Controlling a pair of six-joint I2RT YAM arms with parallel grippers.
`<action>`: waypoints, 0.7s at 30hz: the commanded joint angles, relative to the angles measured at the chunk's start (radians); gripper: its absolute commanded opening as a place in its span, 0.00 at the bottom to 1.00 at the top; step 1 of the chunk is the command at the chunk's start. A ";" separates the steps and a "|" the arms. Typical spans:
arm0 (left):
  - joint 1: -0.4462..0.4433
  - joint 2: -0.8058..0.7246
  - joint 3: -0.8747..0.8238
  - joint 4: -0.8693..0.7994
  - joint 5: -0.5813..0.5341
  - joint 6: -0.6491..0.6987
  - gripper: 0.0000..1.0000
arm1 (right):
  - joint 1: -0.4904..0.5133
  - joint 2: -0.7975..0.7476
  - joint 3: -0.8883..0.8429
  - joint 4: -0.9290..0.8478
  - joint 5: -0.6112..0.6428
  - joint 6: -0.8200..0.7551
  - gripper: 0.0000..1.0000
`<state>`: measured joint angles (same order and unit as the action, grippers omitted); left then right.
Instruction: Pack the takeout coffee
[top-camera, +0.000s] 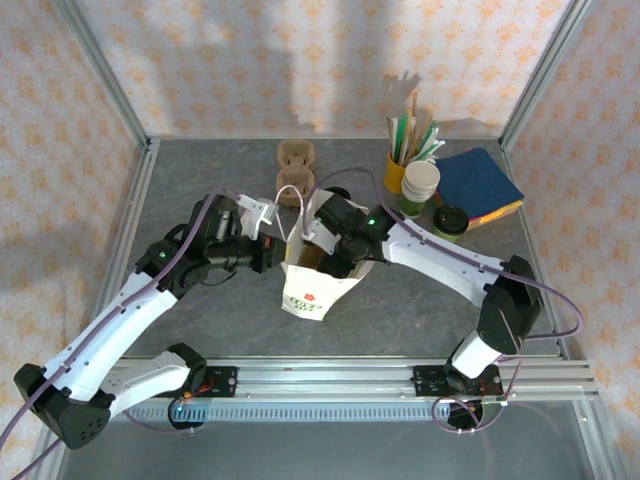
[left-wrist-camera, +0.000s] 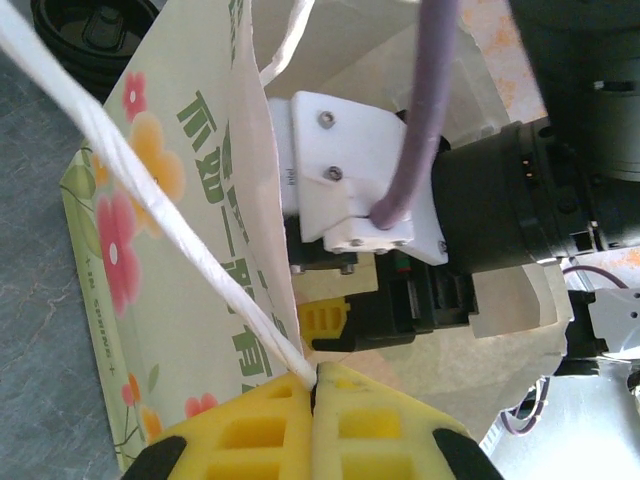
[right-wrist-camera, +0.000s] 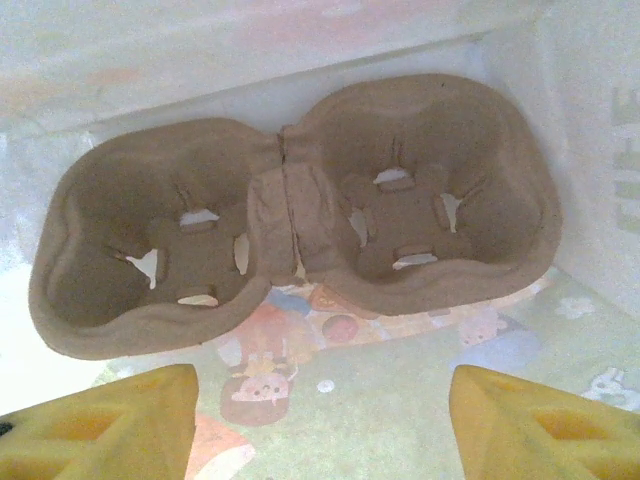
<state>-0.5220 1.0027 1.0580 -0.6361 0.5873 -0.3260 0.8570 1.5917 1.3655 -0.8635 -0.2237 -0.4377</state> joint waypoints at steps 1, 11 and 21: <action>0.008 -0.005 -0.011 0.007 -0.010 -0.013 0.00 | 0.003 -0.059 0.002 0.015 0.014 0.018 0.68; 0.007 0.020 0.001 -0.008 -0.009 -0.030 0.00 | 0.003 -0.181 0.058 0.125 -0.094 0.154 0.69; 0.008 0.031 0.017 -0.014 -0.046 -0.053 0.00 | 0.005 -0.237 0.166 0.177 0.010 0.477 0.69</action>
<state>-0.5209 1.0187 1.0595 -0.6304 0.5755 -0.3664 0.8570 1.3994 1.4776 -0.7223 -0.2821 -0.1081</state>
